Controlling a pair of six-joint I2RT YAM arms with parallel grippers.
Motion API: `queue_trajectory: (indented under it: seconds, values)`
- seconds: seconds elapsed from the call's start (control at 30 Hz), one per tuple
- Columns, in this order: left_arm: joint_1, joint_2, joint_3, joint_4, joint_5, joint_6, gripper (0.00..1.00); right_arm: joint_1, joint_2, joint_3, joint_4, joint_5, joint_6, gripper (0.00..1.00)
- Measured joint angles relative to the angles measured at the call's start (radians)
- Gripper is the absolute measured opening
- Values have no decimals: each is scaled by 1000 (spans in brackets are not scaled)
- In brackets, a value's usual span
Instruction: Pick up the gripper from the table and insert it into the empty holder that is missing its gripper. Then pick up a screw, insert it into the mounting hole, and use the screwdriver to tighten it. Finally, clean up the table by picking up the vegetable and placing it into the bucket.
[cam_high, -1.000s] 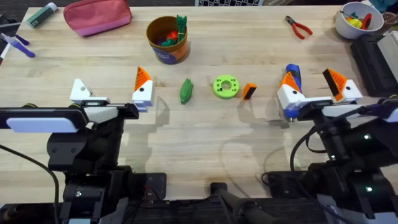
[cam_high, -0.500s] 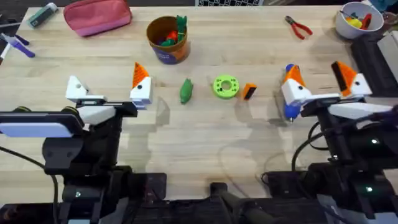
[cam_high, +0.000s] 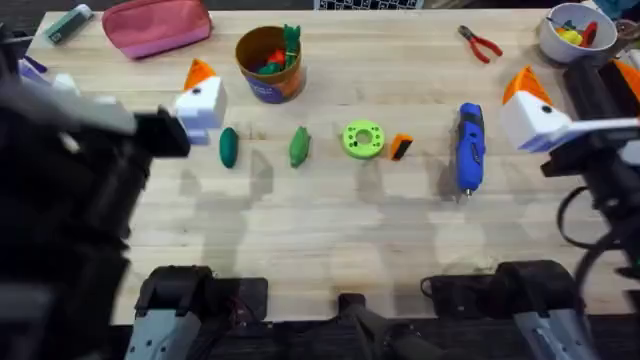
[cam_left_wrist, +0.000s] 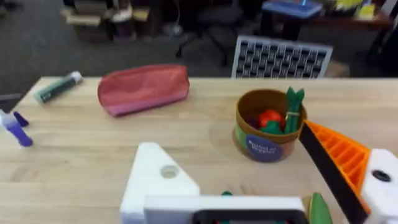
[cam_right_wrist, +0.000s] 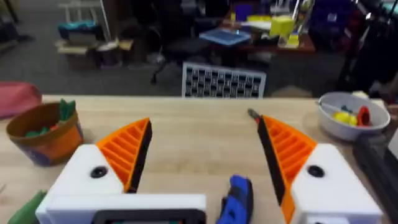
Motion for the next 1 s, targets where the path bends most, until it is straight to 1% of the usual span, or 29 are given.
queue_trajectory:
  seconds: [0.13,0.27,0.43,0.53,0.63,0.73,0.87,1.0]
  values:
    - [0,220,186,-148,0,0,985,0,177,167,-194,0,0,992]
    - [0,414,354,-289,0,0,985,0,355,317,-385,0,1,991]
    - [0,607,514,-456,0,0,985,0,553,459,-554,0,0,991]
    - [0,700,589,-531,0,0,985,0,656,523,-629,0,0,991]
    - [0,777,649,-598,0,0,985,0,741,570,-701,0,0,991]
    - [0,836,680,-637,0,0,986,0,804,591,-739,0,0,991]
    - [0,879,685,-665,0,0,985,0,858,592,-739,0,0,991]
    - [0,895,685,-644,10,1,985,0,888,593,-739,0,0,991]
